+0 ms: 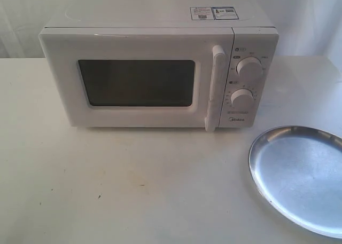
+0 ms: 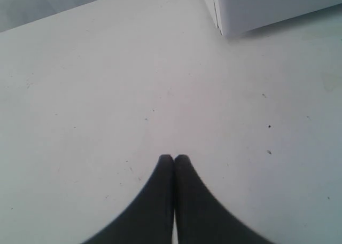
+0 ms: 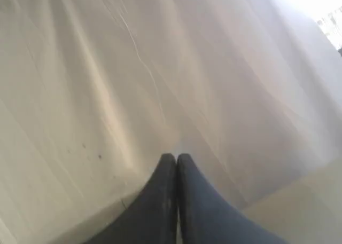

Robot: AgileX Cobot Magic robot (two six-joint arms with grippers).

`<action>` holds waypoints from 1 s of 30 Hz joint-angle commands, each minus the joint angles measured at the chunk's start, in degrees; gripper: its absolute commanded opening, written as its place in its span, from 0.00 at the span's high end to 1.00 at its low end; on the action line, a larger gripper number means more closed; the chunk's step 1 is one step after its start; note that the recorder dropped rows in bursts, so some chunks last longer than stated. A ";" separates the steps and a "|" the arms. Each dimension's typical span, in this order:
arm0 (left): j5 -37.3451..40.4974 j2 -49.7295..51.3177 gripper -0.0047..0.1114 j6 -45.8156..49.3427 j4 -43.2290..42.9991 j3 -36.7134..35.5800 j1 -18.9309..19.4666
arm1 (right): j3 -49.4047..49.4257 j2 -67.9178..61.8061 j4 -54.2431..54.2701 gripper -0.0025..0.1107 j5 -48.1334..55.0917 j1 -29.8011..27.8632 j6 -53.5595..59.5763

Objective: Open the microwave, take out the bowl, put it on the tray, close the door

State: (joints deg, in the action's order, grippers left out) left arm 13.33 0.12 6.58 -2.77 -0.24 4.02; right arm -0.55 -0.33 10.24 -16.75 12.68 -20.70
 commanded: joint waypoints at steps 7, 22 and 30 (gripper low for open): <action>0.00 -0.12 0.96 -0.35 0.21 0.24 -0.08 | -13.72 -34.31 -25.57 0.98 -27.66 -0.09 1.00; 0.00 -0.12 0.96 -0.35 0.21 0.24 -0.08 | -28.84 -96.29 -58.29 0.98 -53.21 -0.09 12.30; 0.00 -0.12 0.96 -0.35 0.21 0.24 -0.08 | -36.26 -104.40 -69.76 0.98 -53.21 -0.21 15.47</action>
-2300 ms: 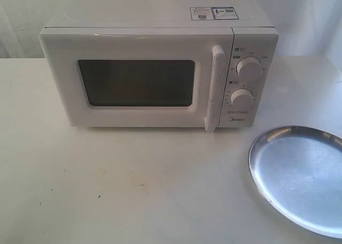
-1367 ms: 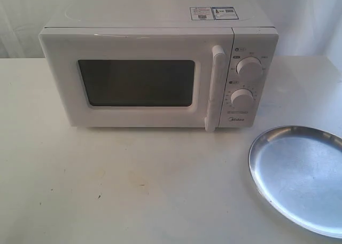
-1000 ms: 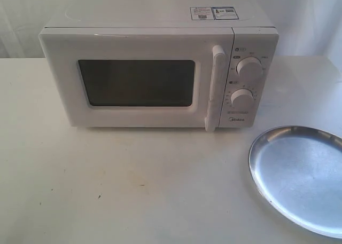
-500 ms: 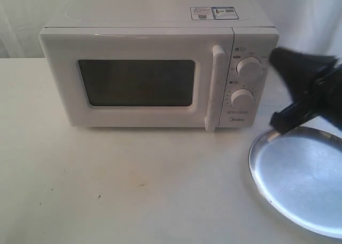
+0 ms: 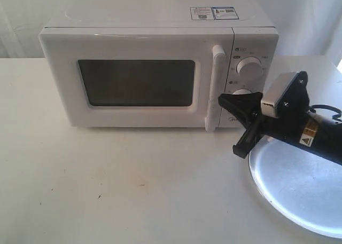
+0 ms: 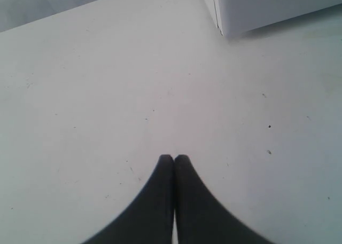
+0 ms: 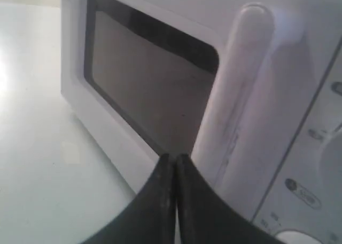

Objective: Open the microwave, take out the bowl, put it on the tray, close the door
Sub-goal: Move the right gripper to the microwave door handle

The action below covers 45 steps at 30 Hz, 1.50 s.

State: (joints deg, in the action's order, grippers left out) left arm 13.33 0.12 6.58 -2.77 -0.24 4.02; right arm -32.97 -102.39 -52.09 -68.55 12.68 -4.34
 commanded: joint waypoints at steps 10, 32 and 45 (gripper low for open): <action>0.00 -0.12 0.96 -0.35 0.21 0.24 -0.08 | -13.76 -3.99 -34.23 0.98 -1.42 -7.57 -18.65; 0.00 -0.12 0.96 -0.35 0.21 0.24 -0.08 | -14.44 -7.63 -12.81 0.84 2.18 -2.53 -10.82; 0.00 -0.12 0.96 -0.35 0.21 0.24 -0.08 | -14.44 -7.84 -18.47 0.39 7.30 -2.40 -16.83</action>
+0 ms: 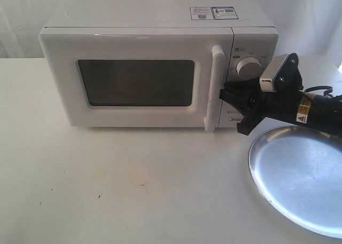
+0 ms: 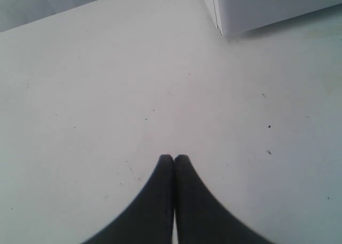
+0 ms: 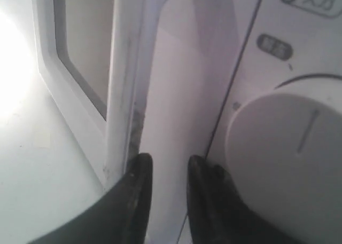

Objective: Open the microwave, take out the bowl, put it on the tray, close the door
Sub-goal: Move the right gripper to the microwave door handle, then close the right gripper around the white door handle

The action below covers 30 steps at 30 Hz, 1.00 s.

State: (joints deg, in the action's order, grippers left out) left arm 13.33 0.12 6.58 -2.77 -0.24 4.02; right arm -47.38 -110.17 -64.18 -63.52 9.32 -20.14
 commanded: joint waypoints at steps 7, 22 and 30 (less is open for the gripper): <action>0.00 -0.12 0.96 -0.35 0.21 0.24 -0.08 | -0.02 4.30 -13.85 0.39 0.85 0.95 -14.54; 0.00 -0.12 0.96 -0.35 0.21 0.24 -0.08 | -0.02 2.63 -8.75 0.39 0.66 1.06 -8.08; 0.00 -0.12 0.96 -0.35 0.21 0.24 -0.08 | -4.57 -7.46 -3.97 0.53 -0.98 4.98 -5.30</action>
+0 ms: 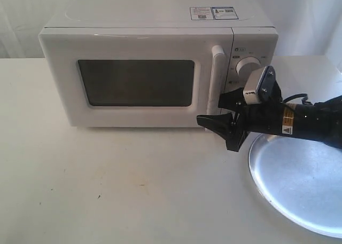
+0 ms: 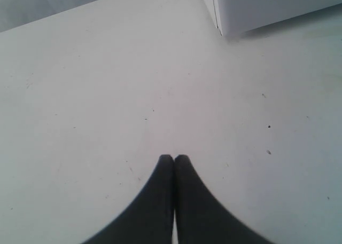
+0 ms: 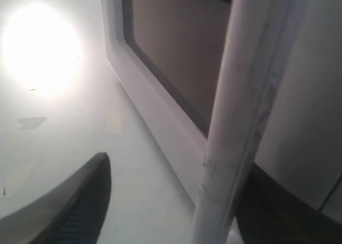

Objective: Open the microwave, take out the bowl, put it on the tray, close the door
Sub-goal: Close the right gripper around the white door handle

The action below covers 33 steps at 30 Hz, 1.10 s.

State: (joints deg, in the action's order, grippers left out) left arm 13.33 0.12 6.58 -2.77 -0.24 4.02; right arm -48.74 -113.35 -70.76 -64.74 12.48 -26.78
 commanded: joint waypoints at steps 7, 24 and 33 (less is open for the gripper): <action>0.00 -0.12 0.96 -0.35 0.21 0.24 -0.08 | -4.78 -5.44 -0.89 0.98 -5.23 3.60 4.81; 0.00 -0.12 0.96 -0.35 0.21 0.24 -0.08 | 1.56 8.62 -7.47 0.98 -5.23 3.49 8.58; 0.00 -0.12 0.96 -0.35 0.21 0.24 -0.08 | 1.56 8.62 -4.87 0.98 -5.23 3.49 8.85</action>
State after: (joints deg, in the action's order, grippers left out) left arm 13.33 0.12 6.58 -2.77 -0.24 4.02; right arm -47.54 -106.87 -69.67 -55.39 14.61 -20.27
